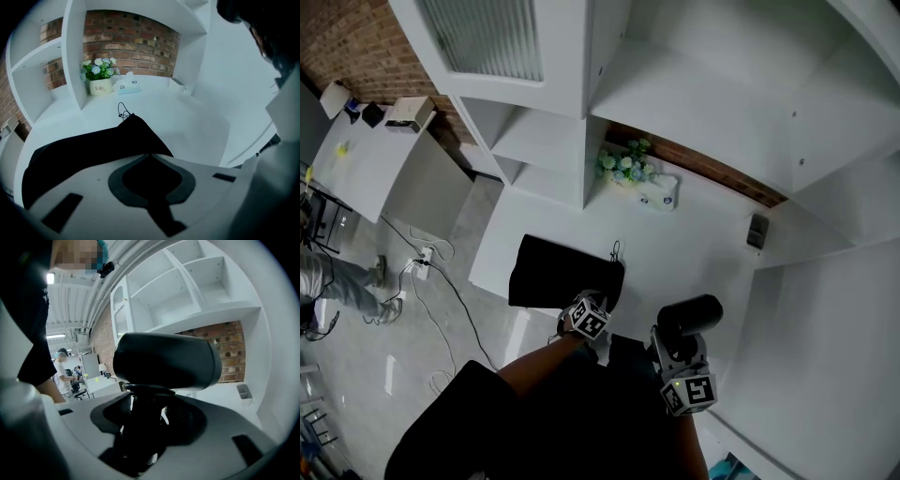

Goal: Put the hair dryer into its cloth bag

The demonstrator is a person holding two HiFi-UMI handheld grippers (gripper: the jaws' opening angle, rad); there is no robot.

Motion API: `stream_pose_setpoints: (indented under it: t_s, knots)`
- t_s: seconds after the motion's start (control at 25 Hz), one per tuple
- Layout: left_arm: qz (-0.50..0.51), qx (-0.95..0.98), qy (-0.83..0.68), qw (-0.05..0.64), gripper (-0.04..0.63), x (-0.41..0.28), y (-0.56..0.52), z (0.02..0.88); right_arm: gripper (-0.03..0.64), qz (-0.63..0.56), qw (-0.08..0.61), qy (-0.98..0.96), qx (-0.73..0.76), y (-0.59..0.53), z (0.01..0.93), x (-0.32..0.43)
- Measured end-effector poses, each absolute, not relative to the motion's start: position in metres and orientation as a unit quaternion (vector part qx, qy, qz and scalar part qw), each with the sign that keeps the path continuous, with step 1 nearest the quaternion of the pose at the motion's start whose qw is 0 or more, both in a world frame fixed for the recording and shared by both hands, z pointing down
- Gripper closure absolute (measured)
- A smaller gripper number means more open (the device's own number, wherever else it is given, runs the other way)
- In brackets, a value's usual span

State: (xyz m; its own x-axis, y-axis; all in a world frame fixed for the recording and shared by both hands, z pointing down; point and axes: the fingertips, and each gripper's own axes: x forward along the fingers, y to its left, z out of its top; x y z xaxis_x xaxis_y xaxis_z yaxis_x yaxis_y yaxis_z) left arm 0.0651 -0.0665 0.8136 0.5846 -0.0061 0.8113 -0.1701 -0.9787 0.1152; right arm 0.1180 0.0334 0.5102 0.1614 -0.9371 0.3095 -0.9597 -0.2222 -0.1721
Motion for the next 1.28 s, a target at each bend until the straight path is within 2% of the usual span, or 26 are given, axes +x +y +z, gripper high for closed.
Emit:
stream_pose_setpoints:
  t_s: [0.2,0.4,0.88,1.28]
  knots:
    - [0.411,0.899,-0.088,0.123,0.569,0.063,-0.081,0.787,0.376,0.196,0.079,-0.653,0.727,0.020,0.549,0.127]
    - [0.363,0.909,-0.136,0.154,0.569,0.056,-0.094,0.753,0.376,0.210,0.179,-0.712,0.646,0.001,0.612,0.118]
    - [0.325,0.908,-0.202,0.171,0.569,0.052,-0.104,0.713,0.376,0.282,0.344,-0.755,0.482,-0.016,0.746,0.087]
    - [0.298,0.916,-0.204,0.177,0.569,0.061,-0.095,0.701,0.376,0.302,0.416,-0.765,0.388,-0.008,0.795,0.068]
